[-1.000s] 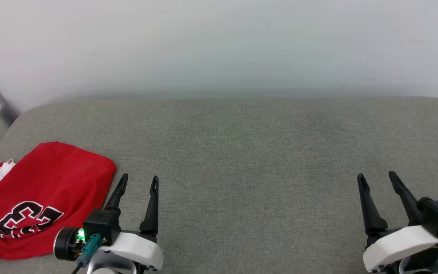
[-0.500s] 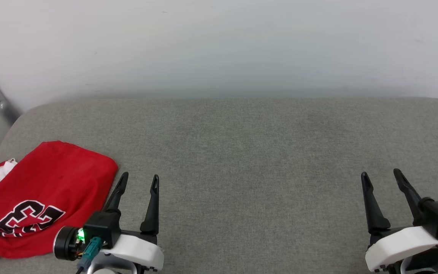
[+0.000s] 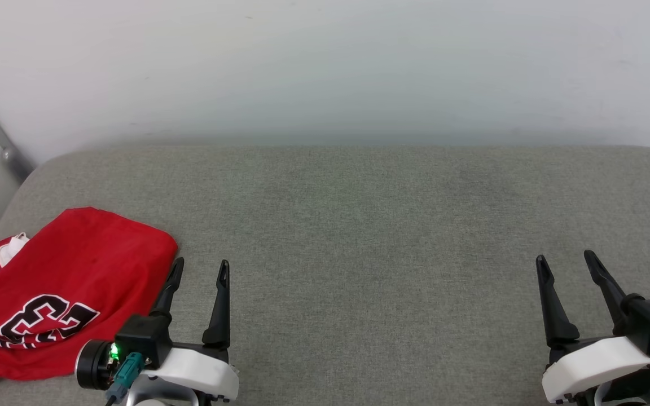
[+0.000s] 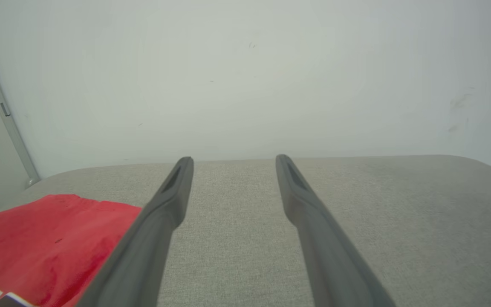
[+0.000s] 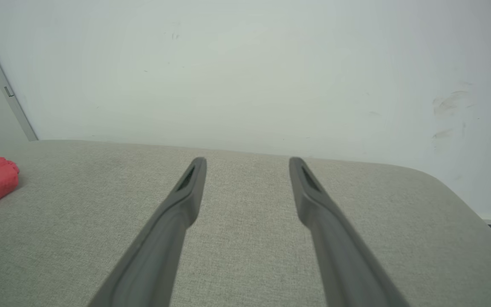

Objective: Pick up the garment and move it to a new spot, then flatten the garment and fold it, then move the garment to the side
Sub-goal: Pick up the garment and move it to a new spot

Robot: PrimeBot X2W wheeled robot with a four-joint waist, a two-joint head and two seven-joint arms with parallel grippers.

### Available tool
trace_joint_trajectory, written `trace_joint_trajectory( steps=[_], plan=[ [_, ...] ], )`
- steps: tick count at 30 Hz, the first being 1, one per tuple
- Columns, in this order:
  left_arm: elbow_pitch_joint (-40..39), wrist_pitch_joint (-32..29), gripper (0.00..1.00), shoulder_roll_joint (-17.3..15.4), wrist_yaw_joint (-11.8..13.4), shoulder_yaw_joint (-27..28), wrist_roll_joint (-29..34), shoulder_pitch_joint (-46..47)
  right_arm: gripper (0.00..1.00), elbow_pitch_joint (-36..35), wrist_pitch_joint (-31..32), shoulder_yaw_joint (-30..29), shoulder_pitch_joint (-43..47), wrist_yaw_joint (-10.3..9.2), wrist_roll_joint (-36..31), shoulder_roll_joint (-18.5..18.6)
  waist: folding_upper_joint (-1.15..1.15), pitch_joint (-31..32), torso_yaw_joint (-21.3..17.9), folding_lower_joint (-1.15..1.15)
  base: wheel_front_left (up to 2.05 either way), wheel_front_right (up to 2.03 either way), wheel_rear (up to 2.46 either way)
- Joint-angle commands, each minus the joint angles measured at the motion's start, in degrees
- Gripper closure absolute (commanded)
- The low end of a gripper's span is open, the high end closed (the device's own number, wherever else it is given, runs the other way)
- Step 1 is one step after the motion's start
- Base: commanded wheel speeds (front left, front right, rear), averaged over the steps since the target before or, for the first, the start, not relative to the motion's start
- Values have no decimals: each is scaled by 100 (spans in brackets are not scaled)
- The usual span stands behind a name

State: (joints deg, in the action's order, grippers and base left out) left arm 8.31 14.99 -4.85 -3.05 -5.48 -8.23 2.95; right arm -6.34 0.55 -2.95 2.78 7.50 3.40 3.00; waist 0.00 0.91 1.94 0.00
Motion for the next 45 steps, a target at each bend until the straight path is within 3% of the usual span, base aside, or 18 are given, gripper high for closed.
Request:
trace_joint_trajectory(
  steps=[1, 10, 30, 37, 45],
  plan=[
    [23, 29, 0, 19, -16, 10, 12, -25, 0, 17, -15, -4, 39, -2, -13, -20, 0, -2, 3, 0, 0, 0, 0],
    [134, 29, 0, 102, 0, 188, -58, 120, 0, -111, 24, 30, 92, -2, -135, -21, 0, -38, 352, 0, 0, 0, 0],
    [204, 23, 0, 139, 21, 815, -146, 42, 0, -173, 124, 714, -168, -2, -208, -17, 0, -218, 2359, 0, 0, 0, 0],
    [172, 23, 0, 153, -13, 864, -67, 32, 0, -174, 93, 762, -232, -2, -209, -16, 0, -272, 2671, 0, 0, 0, 0],
    [152, 23, 0, 169, -76, 896, -57, 80, 0, -165, 85, 757, -243, -2, -207, -17, 0, -274, 2743, 0, 0, 0, 0]
  ],
)
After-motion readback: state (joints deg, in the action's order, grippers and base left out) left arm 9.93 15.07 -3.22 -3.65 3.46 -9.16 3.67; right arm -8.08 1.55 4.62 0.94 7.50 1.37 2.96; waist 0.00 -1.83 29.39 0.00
